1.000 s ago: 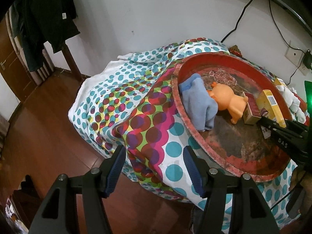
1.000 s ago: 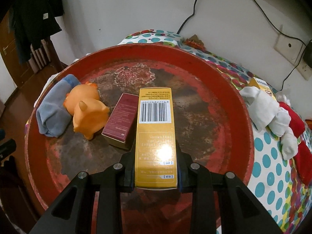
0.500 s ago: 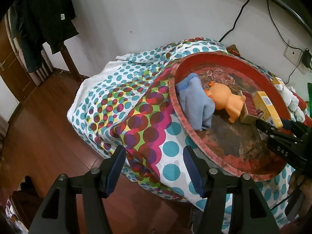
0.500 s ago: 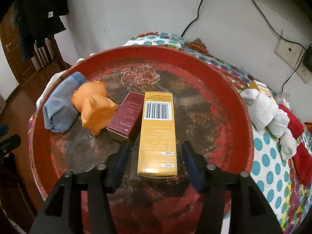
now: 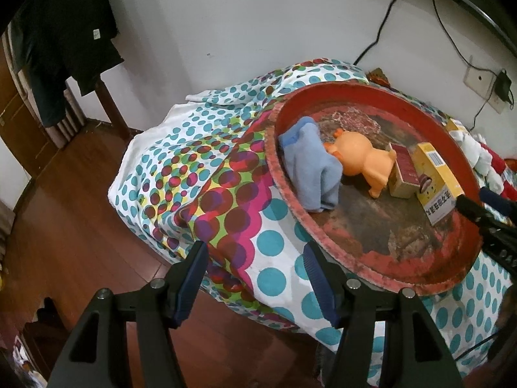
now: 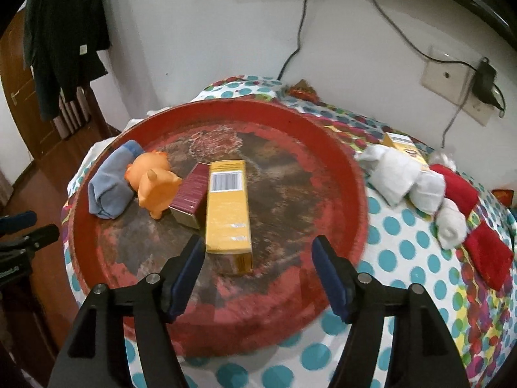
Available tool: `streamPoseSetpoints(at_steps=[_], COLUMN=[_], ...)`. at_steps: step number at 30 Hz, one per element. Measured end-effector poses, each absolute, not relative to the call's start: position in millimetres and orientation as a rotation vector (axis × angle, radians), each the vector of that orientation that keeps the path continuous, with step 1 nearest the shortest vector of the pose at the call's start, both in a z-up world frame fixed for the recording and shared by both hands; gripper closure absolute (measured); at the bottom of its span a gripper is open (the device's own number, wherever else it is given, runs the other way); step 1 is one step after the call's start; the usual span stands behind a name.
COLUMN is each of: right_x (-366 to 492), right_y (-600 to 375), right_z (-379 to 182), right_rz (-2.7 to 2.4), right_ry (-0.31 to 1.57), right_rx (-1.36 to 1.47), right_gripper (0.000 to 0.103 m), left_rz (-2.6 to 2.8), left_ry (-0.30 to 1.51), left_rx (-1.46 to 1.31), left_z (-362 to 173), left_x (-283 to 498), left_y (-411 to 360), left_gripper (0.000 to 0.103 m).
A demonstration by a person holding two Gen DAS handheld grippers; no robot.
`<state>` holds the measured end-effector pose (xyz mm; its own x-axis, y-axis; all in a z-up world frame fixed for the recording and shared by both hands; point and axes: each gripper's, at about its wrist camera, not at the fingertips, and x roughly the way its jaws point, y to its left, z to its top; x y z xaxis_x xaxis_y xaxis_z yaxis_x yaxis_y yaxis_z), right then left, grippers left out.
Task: Organize objects
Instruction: 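Lower the yellow box into the tray and open the right gripper, then grasp the large red sock with the right gripper while the left gripper reaches toward the white socks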
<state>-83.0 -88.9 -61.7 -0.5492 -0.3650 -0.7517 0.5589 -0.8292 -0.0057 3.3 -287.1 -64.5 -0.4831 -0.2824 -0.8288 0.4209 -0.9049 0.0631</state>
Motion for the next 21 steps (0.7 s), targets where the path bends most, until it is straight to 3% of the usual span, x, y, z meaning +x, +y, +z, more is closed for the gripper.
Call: streamPoseSetpoints(at_steps=[9, 21], right_x=[-87.9, -114.4], right_y=[-31.8, 96.9], right_z=[-47.3, -79.9], right_rz=[-2.472, -2.681], right_ry=[0.242, 0.219], right_rx=[1.02, 1.2], right_gripper=[0.025, 0.023], left_rz=[-2.401, -2.442], left_ry=[0.145, 0.033], left_rx=[1.313, 1.305], left_z=[-66.4, -66.3], left_x=[-0.4, -2.4], left_y=[-269.7, -237.8], left_gripper=[0.04, 0.04])
